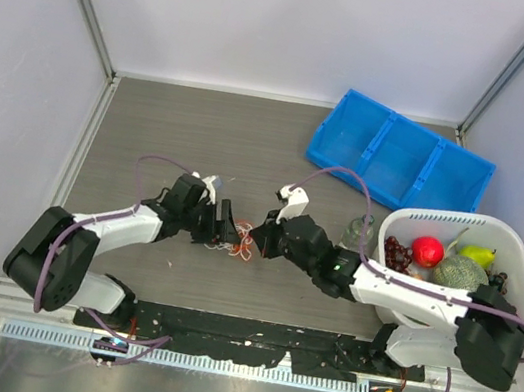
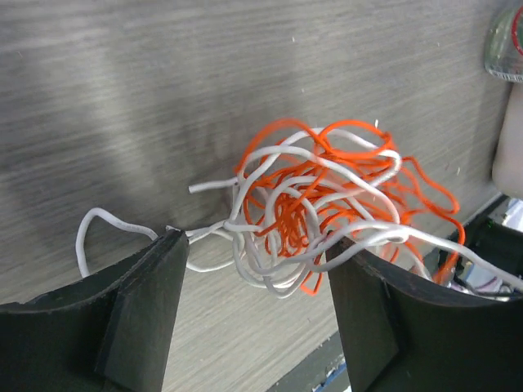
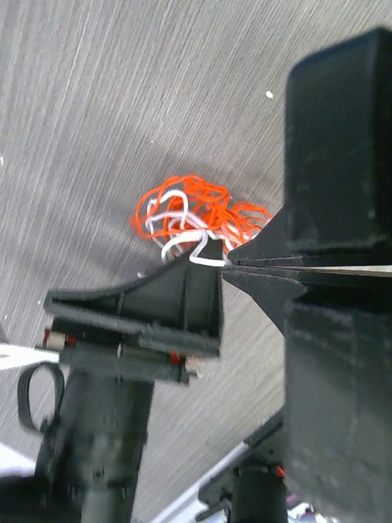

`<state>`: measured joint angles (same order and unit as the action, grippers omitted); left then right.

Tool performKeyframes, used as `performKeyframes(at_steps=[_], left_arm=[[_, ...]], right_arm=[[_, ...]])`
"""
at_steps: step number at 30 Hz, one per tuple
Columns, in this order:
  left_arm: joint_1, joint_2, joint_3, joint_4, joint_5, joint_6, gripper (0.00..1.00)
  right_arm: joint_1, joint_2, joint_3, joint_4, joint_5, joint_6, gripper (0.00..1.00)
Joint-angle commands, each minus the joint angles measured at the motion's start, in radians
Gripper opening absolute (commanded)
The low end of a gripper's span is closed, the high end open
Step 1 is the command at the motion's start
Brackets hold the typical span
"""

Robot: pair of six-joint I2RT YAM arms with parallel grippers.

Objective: Untangle the cables

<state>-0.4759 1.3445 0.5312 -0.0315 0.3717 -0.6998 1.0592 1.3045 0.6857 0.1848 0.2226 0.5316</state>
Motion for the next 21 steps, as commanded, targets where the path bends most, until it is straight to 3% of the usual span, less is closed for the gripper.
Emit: performKeyframes(at_steps=[1, 5, 9, 16, 21], left_arm=[[0.000, 0.045, 0.064, -0.033, -0.108, 0.025, 0.71], [0.002, 0.045, 0.046, -0.015, -0.143, 0.026, 0.70], [0.003, 0.061, 0.039, 0.001, -0.125, 0.026, 0.57], [0.003, 0.065, 0.000, 0.051, -0.114, 0.008, 0.51], [0.003, -0.007, -0.036, 0.079, -0.103, 0.005, 0.51]], right_arm=[[0.015, -0.151, 0.095, -0.073, -0.019, -0.001, 0.01], [0.013, -0.352, 0.139, -0.139, -0.003, -0.024, 0.01], [0.012, -0.517, 0.237, -0.244, 0.032, -0.068, 0.01], [0.012, -0.585, 0.474, -0.370, 0.073, -0.199, 0.01], [0.013, -0.579, 0.494, -0.430, 0.136, -0.229, 0.01]])
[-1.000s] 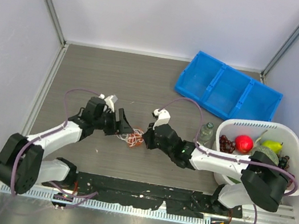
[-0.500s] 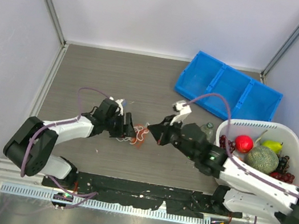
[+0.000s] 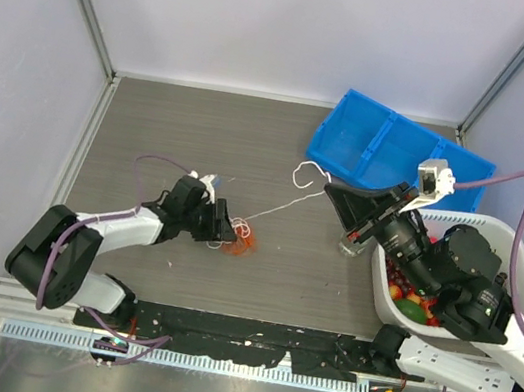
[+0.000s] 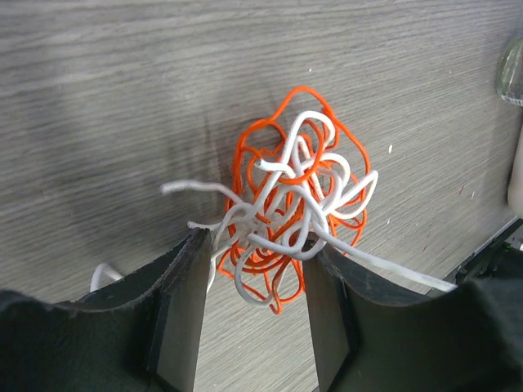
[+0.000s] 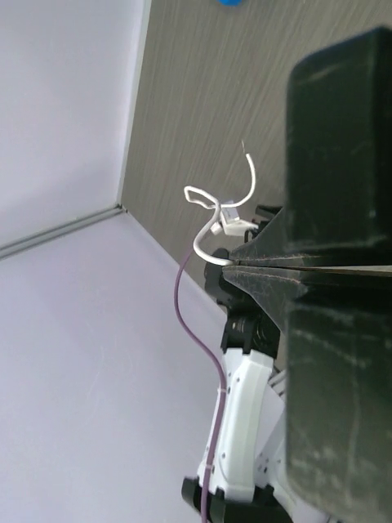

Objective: Untangle the cables

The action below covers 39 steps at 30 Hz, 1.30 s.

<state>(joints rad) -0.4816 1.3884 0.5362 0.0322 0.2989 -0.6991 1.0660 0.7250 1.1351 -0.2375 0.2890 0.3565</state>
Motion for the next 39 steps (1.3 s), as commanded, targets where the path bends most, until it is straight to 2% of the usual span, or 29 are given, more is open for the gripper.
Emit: performKeyframes(at_steps=[1, 3, 4, 5, 7, 11, 15, 17, 18, 20, 22, 24, 30, 35, 39], left_arm=[[0.009, -0.067, -0.041, 0.012, -0.038, 0.006, 0.51], [0.009, -0.116, -0.038, -0.008, -0.015, 0.027, 0.54], [0.009, -0.136, -0.039, -0.003, 0.015, 0.036, 0.62], [0.009, -0.164, -0.044, 0.008, 0.060, 0.042, 0.75], [0.009, -0.251, -0.051, 0.026, 0.140, 0.046, 0.86], [0.009, -0.481, -0.053, 0.031, 0.238, 0.061, 0.91], [0.009, -0.693, -0.032, 0.046, 0.261, 0.047, 0.88], [0.008, -0.718, -0.007, 0.150, 0.321, 0.006, 0.89], [0.008, -0.701, 0.016, 0.176, 0.347, -0.016, 0.94], [0.008, -0.633, 0.106, 0.146, 0.380, -0.027, 0.99], [0.008, -0.553, 0.209, 0.075, 0.407, 0.001, 0.97], [0.006, -0.497, 0.263, 0.054, 0.408, 0.015, 0.89], [0.003, -0.437, 0.226, 0.270, 0.514, -0.108, 0.81], [0.000, -0.433, 0.217, 0.262, 0.552, -0.086, 0.61], [-0.002, -0.436, 0.226, 0.229, 0.592, -0.051, 0.57]], right_arm=[[0.006, -0.004, 0.031, -0.005, 0.090, -0.053, 0.01], [0.005, -0.027, -0.015, 0.032, 0.099, -0.047, 0.01], [0.005, -0.030, -0.038, 0.036, 0.098, -0.047, 0.01], [0.006, -0.030, -0.046, 0.044, 0.088, -0.050, 0.01], [0.006, -0.019, -0.078, 0.046, 0.084, -0.060, 0.01], [0.006, 0.011, -0.115, 0.055, 0.053, -0.062, 0.01], [0.006, 0.013, -0.169, 0.135, -0.036, -0.039, 0.01], [0.006, 0.025, -0.184, 0.162, -0.088, -0.031, 0.01], [0.006, 0.030, -0.186, 0.174, -0.106, -0.031, 0.01], [0.005, 0.053, -0.186, 0.188, -0.169, -0.030, 0.01], [0.005, 0.073, -0.186, 0.201, -0.246, -0.027, 0.01], [0.006, 0.082, -0.192, 0.225, -0.274, -0.013, 0.01], [0.005, 0.103, -0.212, 0.294, -0.333, 0.024, 0.01], [0.005, 0.113, -0.207, 0.323, -0.349, 0.029, 0.01], [0.005, 0.117, -0.195, 0.325, -0.340, 0.024, 0.01]])
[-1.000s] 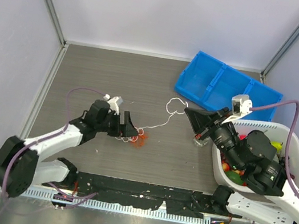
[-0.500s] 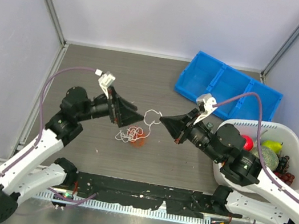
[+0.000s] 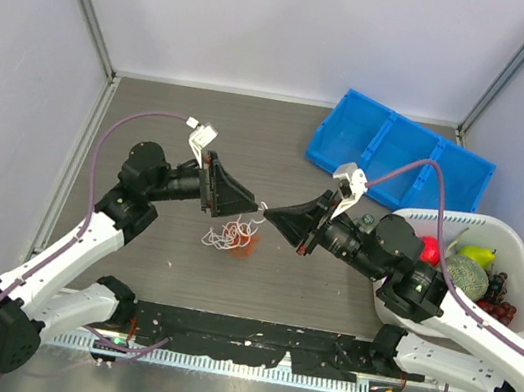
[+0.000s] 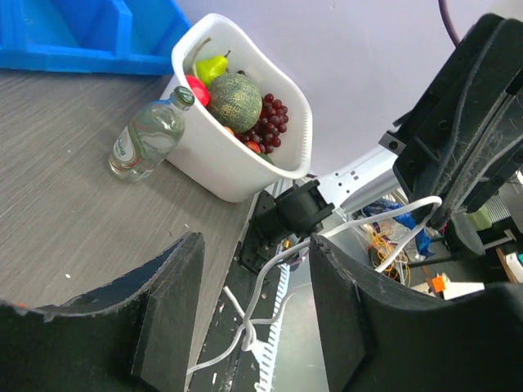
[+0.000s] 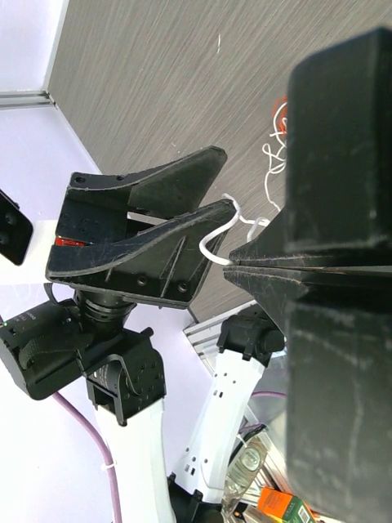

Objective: Untangle the cables

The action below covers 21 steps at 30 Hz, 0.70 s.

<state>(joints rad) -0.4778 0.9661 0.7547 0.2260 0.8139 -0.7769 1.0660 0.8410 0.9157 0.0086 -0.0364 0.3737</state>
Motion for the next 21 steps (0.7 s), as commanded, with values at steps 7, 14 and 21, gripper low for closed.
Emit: performKeyframes(at_steps=[7, 14, 21], left_arm=[[-0.004, -0.027, 0.009, -0.017, 0.125, 0.074, 0.72], [-0.004, -0.041, 0.003, -0.028, 0.110, 0.079, 0.62], [-0.004, -0.136, -0.009, -0.110, -0.013, 0.116, 0.90]], right_arm=[[0.005, -0.020, 0.044, 0.073, 0.004, -0.005, 0.01], [0.005, -0.025, 0.049, 0.065, -0.002, -0.015, 0.00], [0.003, -0.025, 0.048, 0.051, -0.005, -0.013, 0.01]])
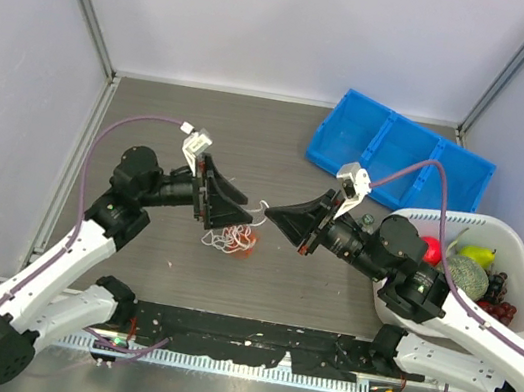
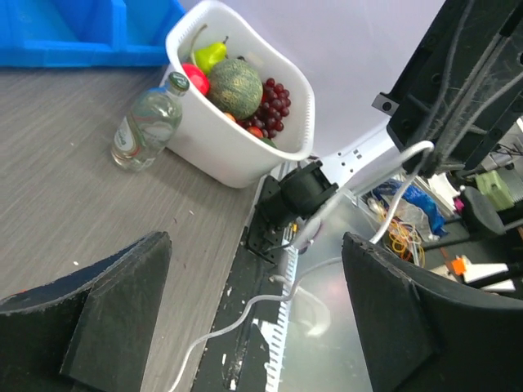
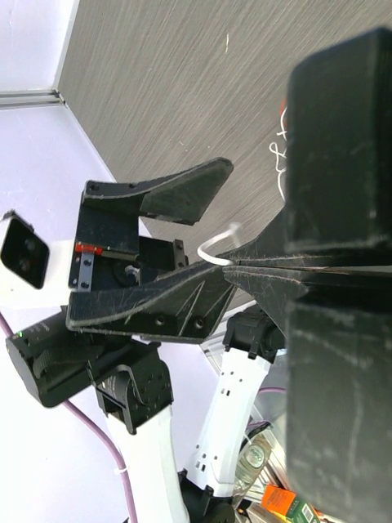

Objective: Untangle the cables

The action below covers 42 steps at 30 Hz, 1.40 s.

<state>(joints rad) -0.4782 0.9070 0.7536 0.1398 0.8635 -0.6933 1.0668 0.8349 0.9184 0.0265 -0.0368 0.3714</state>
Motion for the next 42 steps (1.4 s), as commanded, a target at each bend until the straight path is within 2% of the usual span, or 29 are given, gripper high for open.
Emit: performKeyframes(at_steps=[1, 4, 13, 17, 20, 22, 24, 27, 28, 29, 30, 33, 36, 39, 42], left_arm=[[-0.003, -0.088, -0.016, -0.013, -0.060, 0.022, 0.88], [-0.003, -0.099, -0.017, -0.020, -0.064, 0.020, 0.74], [-0.003, -0.074, -0.030, -0.042, -0.106, 0.026, 0.63], [-0.003, -0.046, -0.039, -0.020, -0.109, 0.025, 0.52], [-0.003, -0.042, -0.033, -0.017, -0.093, 0.035, 0.35], [-0.003, -0.054, -0.011, -0.057, -0.093, 0.070, 0.16], [-0.003, -0.083, 0.029, -0.136, -0.154, 0.139, 0.00], [-0.002, -0.140, 0.096, -0.273, -0.247, 0.213, 0.00], [-0.002, -0.149, 0.131, -0.305, -0.265, 0.228, 0.00], [-0.003, -0.154, 0.163, -0.333, -0.279, 0.236, 0.00], [-0.003, -0.154, 0.205, -0.365, -0.296, 0.239, 0.00], [-0.003, -0.135, 0.326, -0.443, -0.346, 0.232, 0.00], [-0.005, -0.125, 0.418, -0.492, -0.380, 0.232, 0.00], [-0.003, -0.123, 0.495, -0.534, -0.438, 0.256, 0.00], [-0.003, -0.123, 0.564, -0.572, -0.498, 0.279, 0.00]], right_arm=[[0.004, -0.020, 0.043, 0.033, -0.006, -0.014, 0.01], [0.002, -0.020, 0.045, 0.033, -0.005, -0.014, 0.01], [0.007, -0.014, 0.048, 0.041, -0.015, -0.008, 0.01], [0.004, -0.013, 0.048, 0.041, -0.017, -0.006, 0.01], [0.005, -0.014, 0.042, 0.044, -0.015, -0.008, 0.01], [0.002, -0.013, 0.036, 0.044, -0.012, -0.008, 0.01], [0.007, -0.008, 0.027, 0.035, 0.004, -0.018, 0.02], [0.004, 0.015, 0.008, 0.016, 0.034, -0.022, 0.12], [0.005, 0.021, -0.007, 0.023, 0.069, -0.025, 0.22], [0.004, 0.042, -0.013, 0.039, 0.074, -0.025, 0.27], [0.004, 0.055, -0.029, 0.053, 0.074, -0.025, 0.41], [0.005, 0.150, -0.038, 0.113, 0.052, -0.045, 0.67], [0.005, 0.234, -0.021, 0.131, 0.110, -0.039, 0.71], [0.005, 0.312, -0.019, 0.145, 0.202, 0.049, 0.72], [0.004, 0.339, -0.078, 0.237, 0.163, 0.029, 0.72]])
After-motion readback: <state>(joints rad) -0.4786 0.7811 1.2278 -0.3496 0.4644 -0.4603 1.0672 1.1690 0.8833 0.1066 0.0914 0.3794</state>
